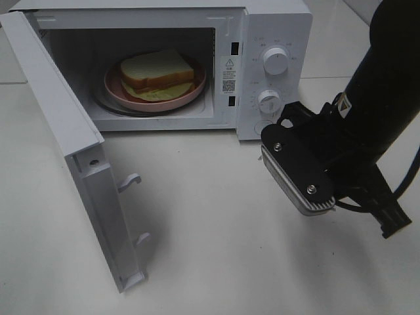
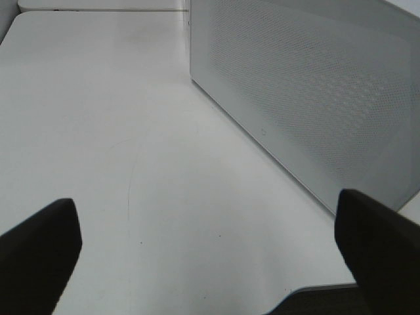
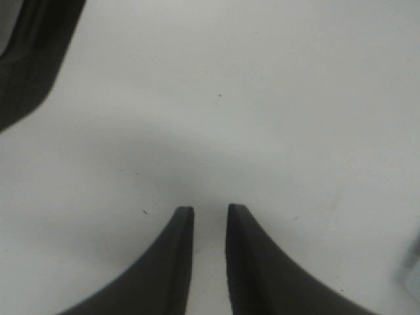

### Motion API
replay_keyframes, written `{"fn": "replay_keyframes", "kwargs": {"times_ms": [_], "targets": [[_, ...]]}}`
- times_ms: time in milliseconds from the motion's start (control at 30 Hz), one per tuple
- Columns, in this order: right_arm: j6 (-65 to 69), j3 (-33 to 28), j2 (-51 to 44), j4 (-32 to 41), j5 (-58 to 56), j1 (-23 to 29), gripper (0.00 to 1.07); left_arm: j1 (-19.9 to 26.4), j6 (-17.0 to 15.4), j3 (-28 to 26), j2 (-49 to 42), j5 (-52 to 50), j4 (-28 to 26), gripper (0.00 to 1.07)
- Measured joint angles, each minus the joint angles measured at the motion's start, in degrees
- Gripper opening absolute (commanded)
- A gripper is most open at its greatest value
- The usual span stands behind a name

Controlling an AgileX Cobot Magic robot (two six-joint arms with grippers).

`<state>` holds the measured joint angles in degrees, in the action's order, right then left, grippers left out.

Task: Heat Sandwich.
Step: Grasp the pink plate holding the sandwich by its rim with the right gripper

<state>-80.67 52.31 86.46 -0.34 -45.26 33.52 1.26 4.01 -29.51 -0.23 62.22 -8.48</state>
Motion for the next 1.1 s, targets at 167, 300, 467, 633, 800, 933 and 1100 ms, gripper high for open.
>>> {"fn": "replay_keyframes", "kwargs": {"times_ms": [167, 300, 467, 633, 800, 933, 1100], "targets": [[1.9, 0.1, 0.0, -4.1, 4.8, 0.0, 0.55, 0.0, 0.0, 0.0, 0.0, 0.0, 0.0, 0.98], [5.2, 0.1, 0.0, -5.2, 8.7, 0.0, 0.83, 0.0, 0.0, 0.0, 0.0, 0.0, 0.0, 0.98], [9.7, 1.9, 0.1, -5.3, 9.9, 0.0, 1.0, 0.0, 0.0, 0.0, 0.0, 0.0, 0.0, 0.98], [11.9, 5.0, 0.9, -6.4, 10.0, 0.0, 0.99, 0.0, 0.0, 0.0, 0.0, 0.0, 0.0, 0.98], [11.6, 8.1, 3.0, -7.3, 10.0, 0.2, 0.97, 0.0, 0.0, 0.0, 0.0, 0.0, 0.0, 0.98], [11.3, 11.1, 5.8, -7.8, 10.0, 1.7, 0.96, 0.0, 0.0, 0.0, 0.0, 0.0, 0.0, 0.98], [11.3, 14.8, 9.3, -8.0, 10.3, 2.7, 0.95, 0.0, 0.0, 0.0, 0.0, 0.0, 0.0, 0.98]]}}
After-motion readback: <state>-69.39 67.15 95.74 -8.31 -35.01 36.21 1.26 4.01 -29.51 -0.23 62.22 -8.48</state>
